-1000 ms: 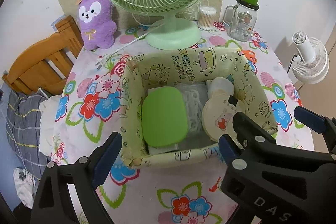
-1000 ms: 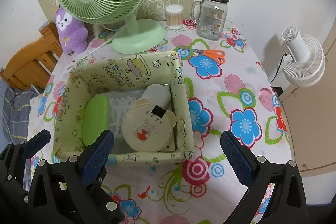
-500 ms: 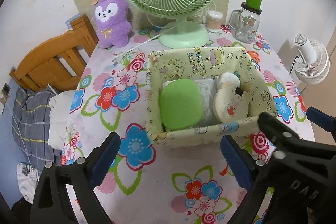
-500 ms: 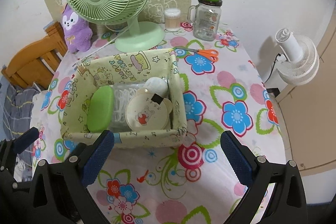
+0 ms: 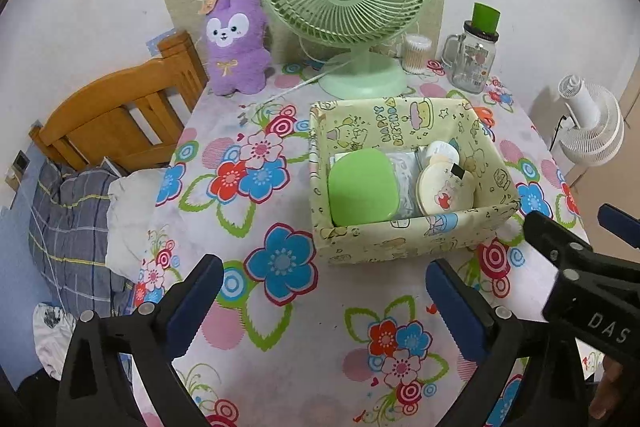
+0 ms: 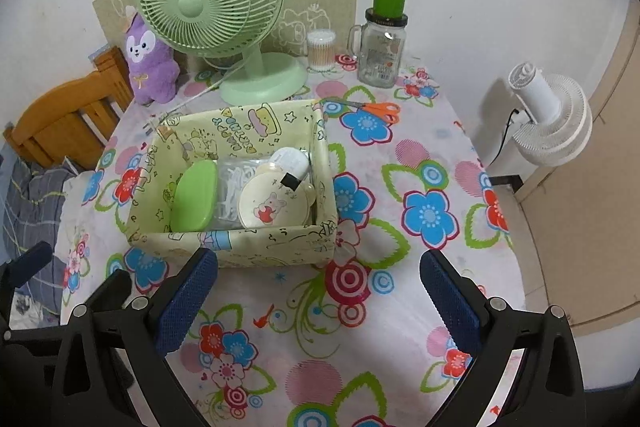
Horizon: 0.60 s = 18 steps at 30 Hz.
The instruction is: Organize rigid objects
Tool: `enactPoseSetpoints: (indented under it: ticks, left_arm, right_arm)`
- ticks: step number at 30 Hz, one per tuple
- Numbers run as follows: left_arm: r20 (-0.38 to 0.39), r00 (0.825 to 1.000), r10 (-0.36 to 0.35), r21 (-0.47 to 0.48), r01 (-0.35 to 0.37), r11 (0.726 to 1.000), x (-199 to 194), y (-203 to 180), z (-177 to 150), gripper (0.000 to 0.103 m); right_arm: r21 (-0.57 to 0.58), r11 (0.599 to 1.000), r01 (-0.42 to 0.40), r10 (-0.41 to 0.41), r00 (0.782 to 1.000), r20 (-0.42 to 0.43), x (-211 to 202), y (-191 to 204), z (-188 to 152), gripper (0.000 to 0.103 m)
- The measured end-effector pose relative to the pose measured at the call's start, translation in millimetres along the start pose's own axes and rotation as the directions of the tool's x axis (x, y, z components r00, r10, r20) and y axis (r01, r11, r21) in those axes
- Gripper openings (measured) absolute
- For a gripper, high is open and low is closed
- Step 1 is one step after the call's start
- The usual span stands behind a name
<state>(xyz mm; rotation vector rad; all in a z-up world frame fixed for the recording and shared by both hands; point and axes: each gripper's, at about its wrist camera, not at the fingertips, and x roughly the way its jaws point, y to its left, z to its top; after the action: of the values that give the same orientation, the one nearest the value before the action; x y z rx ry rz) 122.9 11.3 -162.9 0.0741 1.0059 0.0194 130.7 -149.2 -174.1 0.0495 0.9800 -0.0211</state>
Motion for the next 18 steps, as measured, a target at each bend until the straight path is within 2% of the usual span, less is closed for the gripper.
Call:
enactPoseSetpoints:
  ticks: [11,16,18]
  left_arm:
    - [0.009,1.0,-0.018,0.003,0.018,1.0,-20.8,4.5,-11.1,0.102]
    - [0.044,0.998,-0.043,0.004,0.043,0.999,-41.9,6.9,-11.6,0.103]
    - [0.058,0.997,-0.055,-0.009,0.055,0.998,-50.4,9.1,-10.0,0.103]
  right_arm:
    - [0.0,1.0,-0.01,0.01,1.0,0.017,-27.5,-7.0,-12.7,0.102]
    - [-0.049,0.999,0.008,-0.006,0.999,0.035,-41.8,-5.2,-16.4,0.102]
    - [-0.057,0.998,-0.01,0.012,0.999,0.041,-48.5,-4.3,-18.0,0.102]
